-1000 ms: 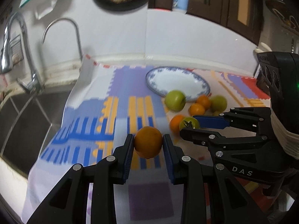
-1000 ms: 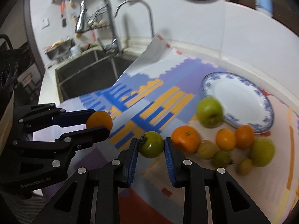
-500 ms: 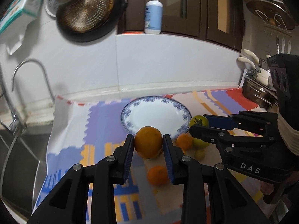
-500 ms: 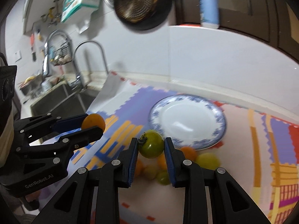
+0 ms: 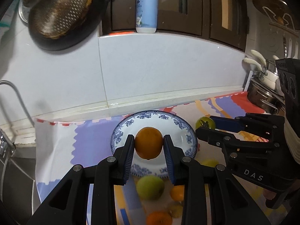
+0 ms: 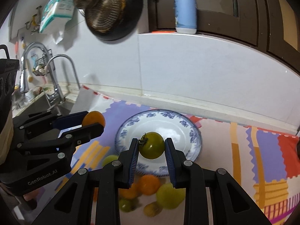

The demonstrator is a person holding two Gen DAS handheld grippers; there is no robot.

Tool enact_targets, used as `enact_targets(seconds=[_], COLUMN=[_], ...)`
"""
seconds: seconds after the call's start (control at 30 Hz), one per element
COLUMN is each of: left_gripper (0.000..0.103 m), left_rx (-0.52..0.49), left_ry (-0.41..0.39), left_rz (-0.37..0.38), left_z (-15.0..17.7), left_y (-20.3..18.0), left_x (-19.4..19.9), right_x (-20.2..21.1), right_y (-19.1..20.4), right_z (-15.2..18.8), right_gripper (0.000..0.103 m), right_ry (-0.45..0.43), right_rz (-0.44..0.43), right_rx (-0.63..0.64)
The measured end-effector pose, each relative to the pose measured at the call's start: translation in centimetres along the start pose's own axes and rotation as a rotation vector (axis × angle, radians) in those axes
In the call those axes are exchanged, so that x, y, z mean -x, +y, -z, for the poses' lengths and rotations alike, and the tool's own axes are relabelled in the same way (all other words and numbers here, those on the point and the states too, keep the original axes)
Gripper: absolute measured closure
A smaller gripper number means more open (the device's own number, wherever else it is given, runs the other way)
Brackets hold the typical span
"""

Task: Organize fruits
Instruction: 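Carry the orange with the left tool onto the plate while the right tool carries the tomato there, then open both tools to release the orange and tomato on the plate, then lift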

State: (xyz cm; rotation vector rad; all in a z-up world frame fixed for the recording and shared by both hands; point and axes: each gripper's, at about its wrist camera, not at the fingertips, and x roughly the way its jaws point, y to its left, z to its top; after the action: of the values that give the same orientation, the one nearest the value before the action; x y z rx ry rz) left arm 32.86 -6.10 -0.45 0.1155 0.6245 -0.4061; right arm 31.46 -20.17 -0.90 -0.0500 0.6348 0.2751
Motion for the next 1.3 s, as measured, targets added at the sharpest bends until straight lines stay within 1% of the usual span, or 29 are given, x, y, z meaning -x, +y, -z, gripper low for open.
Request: enact_targets(seconds=[0.17, 0.27, 0.4, 0.6, 0.8, 1.03, 1.17, 1.27, 1.3], left_gripper=[0.072, 0.072, 0.072, 0.072, 0.072, 0.071, 0.071, 0.067, 0.064], left_rx=[-0.015, -0.02, -0.025, -0.035, -0.058, -0.069, -0.068, -0.067, -0.068], left_ry=[0.029, 0.053, 0.09, 0.159, 0.212, 0.259, 0.264, 0.256, 0.251], left_rz=[0.002, 0.019, 0.021, 0.031, 0.044, 0.043, 0.039, 0.027, 0.027], left_z=[-1.1, -1.8, -2.3, -2.5, -2.2, -1.8, -1.6, -1.7, -1.7], left_y=[0.4, 0.6, 1.0, 1.8, 2.1, 2.4, 2.6, 2.4, 2.4], left_x=[-3.0, -5.1, -8.0, -11.9, -14.8, -17.2, -17.6, -17.7, -17.4], right_x=[-2.9, -4.6, -7.0, -11.0, -14.4, -16.3, -16.7, -16.9, -17.0], right_y=[-1.6, -2.6, -3.7, -5.0, -5.8, -6.2, -6.3, -6.3, -6.3], right_z=[-1.1, -1.6, -2.2, -2.5, -2.1, -1.9, -1.7, -1.7, -1.8], right_gripper=[0.074, 0.074, 0.074, 0.074, 0.074, 0.074, 0.074, 0.073, 0.073], right_ry=[0.025, 0.041, 0.07, 0.135, 0.204, 0.239, 0.245, 0.245, 0.244], right_rz=[0.012, 0.011, 0.008, 0.003, -0.013, -0.022, -0.024, -0.024, -0.023], right_rx=[-0.011, -0.012, -0.007, -0.003, 0.015, 0.01, 0.011, 0.008, 0.004])
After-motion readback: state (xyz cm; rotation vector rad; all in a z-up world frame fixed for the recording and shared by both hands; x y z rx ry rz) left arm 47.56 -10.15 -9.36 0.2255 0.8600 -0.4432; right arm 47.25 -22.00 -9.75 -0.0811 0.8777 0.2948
